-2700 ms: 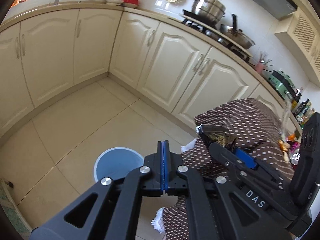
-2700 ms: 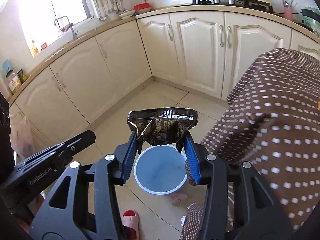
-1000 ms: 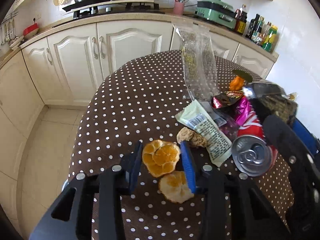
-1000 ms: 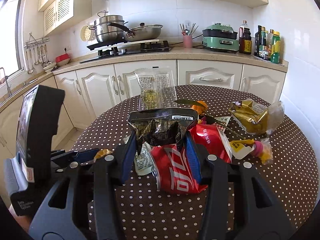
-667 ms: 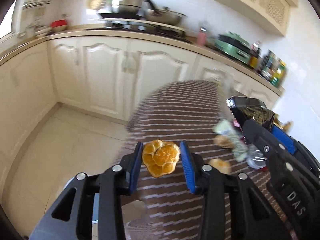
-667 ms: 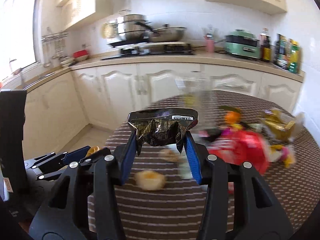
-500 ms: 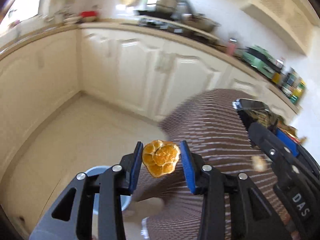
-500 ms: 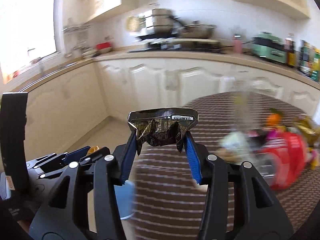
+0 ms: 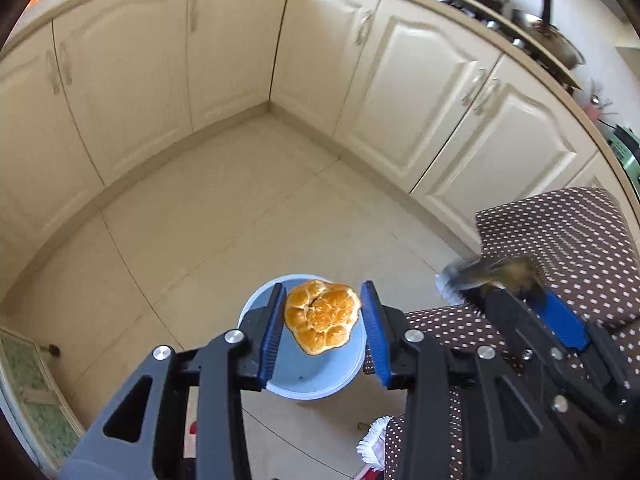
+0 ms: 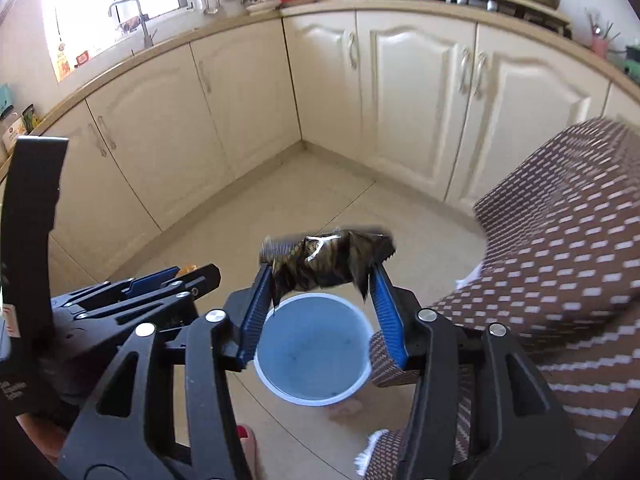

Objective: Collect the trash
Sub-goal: 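Release the orange peel and black wrapper into the blue bucket with both tools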

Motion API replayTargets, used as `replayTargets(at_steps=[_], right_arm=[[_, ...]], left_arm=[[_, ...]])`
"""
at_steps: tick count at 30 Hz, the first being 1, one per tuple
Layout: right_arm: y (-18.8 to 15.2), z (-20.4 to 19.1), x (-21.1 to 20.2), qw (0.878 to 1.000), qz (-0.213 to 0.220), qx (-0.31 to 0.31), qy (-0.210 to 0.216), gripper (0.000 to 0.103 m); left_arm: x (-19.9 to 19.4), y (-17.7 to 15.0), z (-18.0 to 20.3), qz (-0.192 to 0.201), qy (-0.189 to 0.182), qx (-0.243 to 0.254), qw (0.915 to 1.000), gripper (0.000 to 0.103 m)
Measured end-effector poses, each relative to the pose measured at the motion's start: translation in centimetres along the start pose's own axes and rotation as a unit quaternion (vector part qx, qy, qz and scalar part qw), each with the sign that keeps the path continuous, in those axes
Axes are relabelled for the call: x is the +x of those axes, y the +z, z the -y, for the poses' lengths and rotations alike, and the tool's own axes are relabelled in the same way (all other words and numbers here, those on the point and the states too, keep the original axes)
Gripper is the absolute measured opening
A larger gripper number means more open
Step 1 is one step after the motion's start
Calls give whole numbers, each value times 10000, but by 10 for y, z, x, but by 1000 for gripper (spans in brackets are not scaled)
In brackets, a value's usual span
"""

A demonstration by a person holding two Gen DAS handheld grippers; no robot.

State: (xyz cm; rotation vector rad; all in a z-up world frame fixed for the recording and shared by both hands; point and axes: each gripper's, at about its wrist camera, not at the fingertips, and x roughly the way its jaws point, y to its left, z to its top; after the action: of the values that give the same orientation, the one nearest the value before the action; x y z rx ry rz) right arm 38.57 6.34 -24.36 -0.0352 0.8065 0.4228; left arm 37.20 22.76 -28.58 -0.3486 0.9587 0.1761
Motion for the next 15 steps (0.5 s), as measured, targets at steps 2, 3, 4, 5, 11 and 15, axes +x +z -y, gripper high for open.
replayTargets(at_steps=[2, 3, 4, 5, 11, 15], right_arm=[[-1, -1, 17, 9999, -102, 28, 36, 56], [-2, 0, 24, 9999, -146, 15, 22, 57], [-2, 0, 28, 9999, -171, 11, 6, 59], [-3, 0, 32, 9998, -187, 12, -13, 60], [-7, 0, 41, 9994, -219, -91, -251, 62], [-9, 8, 42, 9992, -193, -71, -339, 62]], left_arm=[[12, 1, -7, -99, 47, -52, 9999, 37], [17, 1, -9, -143, 48, -78, 9999, 37], [23, 2, -10, -192, 46, -96, 9998, 38], [27, 2, -11, -233, 44, -111, 9997, 38], [51, -3, -11, -416, 24, -121, 9991, 38], [57, 0, -7, -432, -86, -161, 9989, 39]])
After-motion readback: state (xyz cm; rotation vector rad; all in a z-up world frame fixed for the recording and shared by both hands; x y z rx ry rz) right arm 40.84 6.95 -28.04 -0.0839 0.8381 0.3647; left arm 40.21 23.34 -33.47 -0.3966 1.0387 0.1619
